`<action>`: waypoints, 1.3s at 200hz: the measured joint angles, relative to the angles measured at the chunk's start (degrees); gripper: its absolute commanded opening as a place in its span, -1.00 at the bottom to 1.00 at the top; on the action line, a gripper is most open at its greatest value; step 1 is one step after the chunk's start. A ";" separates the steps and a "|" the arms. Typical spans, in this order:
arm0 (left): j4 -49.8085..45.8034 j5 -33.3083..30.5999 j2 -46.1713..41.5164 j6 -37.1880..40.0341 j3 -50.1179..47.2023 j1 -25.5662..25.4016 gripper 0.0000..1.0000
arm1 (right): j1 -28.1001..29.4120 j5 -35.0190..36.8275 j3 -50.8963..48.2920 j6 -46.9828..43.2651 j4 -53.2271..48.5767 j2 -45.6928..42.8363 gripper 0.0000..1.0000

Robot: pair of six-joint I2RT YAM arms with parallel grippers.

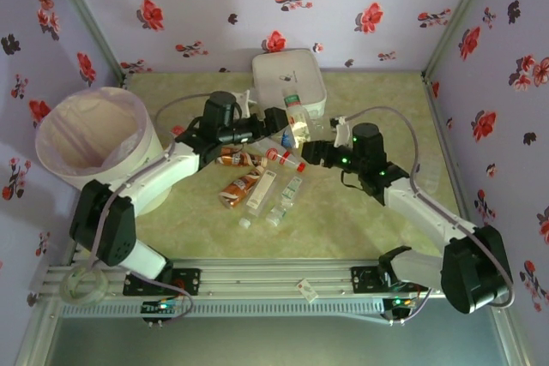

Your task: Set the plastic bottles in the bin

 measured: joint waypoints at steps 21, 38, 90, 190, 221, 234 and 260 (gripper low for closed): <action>0.92 0.26 1.57 -0.59 0.00 -0.46 0.99 | 0.00 -3.78 0.00 3.63 7.87 1.97 0.20; 2.84 0.59 2.64 -1.29 0.22 -0.76 0.99 | 0.09 -5.38 0.00 5.99 11.54 4.02 0.19; 8.52 0.74 4.55 -4.09 0.55 -2.34 0.96 | 0.66 -11.41 0.00 11.74 21.20 9.22 0.19; 11.13 -0.96 4.59 -5.77 0.50 -1.95 0.21 | 0.70 -16.11 0.04 15.08 25.57 11.54 0.25; 11.45 -0.98 4.59 -5.90 0.42 -1.84 0.11 | 0.63 -16.98 0.37 15.61 25.62 11.52 0.59; 11.41 -1.36 4.59 -5.95 0.42 -1.70 0.12 | 0.63 -17.18 0.61 15.28 25.24 11.45 0.74; 8.07 -2.73 4.59 -3.91 1.49 -1.70 0.16 | 0.22 -17.44 0.92 13.27 20.83 9.70 0.86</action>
